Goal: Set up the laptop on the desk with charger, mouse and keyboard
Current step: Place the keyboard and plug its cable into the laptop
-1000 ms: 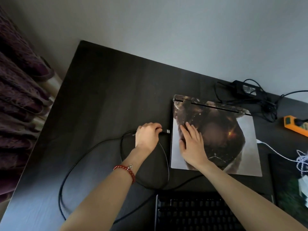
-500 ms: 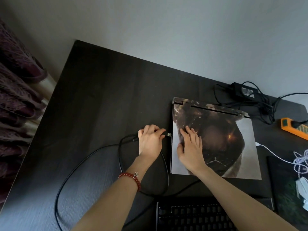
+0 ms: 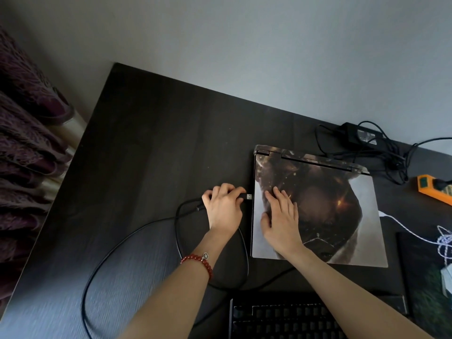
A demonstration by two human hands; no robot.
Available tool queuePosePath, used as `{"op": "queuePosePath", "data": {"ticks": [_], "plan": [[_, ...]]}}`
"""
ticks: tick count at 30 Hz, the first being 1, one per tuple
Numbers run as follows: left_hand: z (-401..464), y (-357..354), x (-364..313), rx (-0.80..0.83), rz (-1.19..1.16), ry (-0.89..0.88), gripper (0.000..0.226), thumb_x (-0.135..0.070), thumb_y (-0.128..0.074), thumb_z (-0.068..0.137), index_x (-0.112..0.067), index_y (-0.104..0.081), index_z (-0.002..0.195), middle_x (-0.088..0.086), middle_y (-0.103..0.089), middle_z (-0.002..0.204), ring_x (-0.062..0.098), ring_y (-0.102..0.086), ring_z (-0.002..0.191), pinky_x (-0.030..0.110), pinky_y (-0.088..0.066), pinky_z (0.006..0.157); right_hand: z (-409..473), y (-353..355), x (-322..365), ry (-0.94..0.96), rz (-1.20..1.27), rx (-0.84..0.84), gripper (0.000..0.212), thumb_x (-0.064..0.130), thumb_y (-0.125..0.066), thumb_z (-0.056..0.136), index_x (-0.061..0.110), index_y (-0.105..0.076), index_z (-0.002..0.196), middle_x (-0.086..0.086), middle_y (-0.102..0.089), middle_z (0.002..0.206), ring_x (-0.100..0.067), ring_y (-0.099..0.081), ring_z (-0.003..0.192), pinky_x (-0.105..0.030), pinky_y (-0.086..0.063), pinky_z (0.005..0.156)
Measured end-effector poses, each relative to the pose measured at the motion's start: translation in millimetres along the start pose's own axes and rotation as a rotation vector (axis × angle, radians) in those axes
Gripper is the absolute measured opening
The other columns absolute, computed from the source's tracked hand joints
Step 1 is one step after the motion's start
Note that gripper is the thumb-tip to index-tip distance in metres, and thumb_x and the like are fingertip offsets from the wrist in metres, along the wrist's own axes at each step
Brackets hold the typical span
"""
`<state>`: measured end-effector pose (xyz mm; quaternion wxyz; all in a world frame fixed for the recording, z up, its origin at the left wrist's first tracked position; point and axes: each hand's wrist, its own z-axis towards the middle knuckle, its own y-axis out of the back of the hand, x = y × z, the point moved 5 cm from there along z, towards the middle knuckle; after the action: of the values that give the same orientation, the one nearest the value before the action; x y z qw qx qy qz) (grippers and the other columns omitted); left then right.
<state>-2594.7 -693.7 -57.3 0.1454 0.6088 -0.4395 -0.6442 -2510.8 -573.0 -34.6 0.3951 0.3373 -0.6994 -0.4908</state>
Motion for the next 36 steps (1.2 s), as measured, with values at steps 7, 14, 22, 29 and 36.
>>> {"op": "queuePosePath", "data": {"ticks": [7,14,22,29,36], "plan": [[-12,0,1,-0.009,0.014,-0.029,0.024,-0.016,-0.055,0.087,-0.026,-0.066,0.107,0.0,-0.061,0.102,0.022,-0.051,0.101,0.038,-0.022,0.096,-1,0,0,0.002,0.015,-0.004,0.051,0.019,-0.042,0.092,0.02,-0.03,0.141,-0.002,-0.021,0.154,-0.019,-0.006,0.144,-0.042,0.003,0.115],[-17,4,-2,-0.06,0.043,-0.084,0.023,-0.008,-0.066,0.077,-0.021,-0.07,0.095,0.003,-0.063,0.088,0.026,-0.059,0.087,0.045,-0.037,0.089,-1,0,0,0.003,0.009,0.004,0.051,0.019,-0.042,0.092,0.019,-0.03,0.141,-0.002,-0.02,0.154,-0.019,-0.006,0.144,-0.043,0.002,0.116],[-9,7,-1,-0.024,0.063,-0.248,0.024,-0.005,-0.069,0.074,-0.019,-0.07,0.094,0.005,-0.061,0.085,0.026,-0.06,0.084,0.044,-0.041,0.081,-1,-1,-1,0.022,-0.014,0.008,0.051,0.022,-0.041,0.092,0.02,-0.029,0.142,-0.002,-0.02,0.154,-0.019,-0.007,0.144,-0.043,0.001,0.115],[-6,7,-1,0.016,0.073,-0.312,0.023,-0.005,-0.065,0.078,-0.015,-0.069,0.099,0.009,-0.058,0.085,0.026,-0.058,0.085,0.044,-0.04,0.083,-2,-2,0,0.037,-0.023,-0.01,0.051,0.022,-0.042,0.092,0.018,-0.032,0.141,-0.004,-0.023,0.153,-0.021,-0.011,0.144,-0.044,-0.001,0.115],[-7,8,-3,0.041,0.073,-0.326,0.023,-0.002,-0.066,0.076,-0.012,-0.069,0.097,0.01,-0.057,0.082,0.027,-0.059,0.081,0.042,-0.042,0.079,-2,-4,-1,0.037,-0.046,-0.009,0.051,0.023,-0.041,0.092,0.019,-0.03,0.142,-0.004,-0.022,0.154,-0.02,-0.01,0.144,-0.045,-0.002,0.116]]}}
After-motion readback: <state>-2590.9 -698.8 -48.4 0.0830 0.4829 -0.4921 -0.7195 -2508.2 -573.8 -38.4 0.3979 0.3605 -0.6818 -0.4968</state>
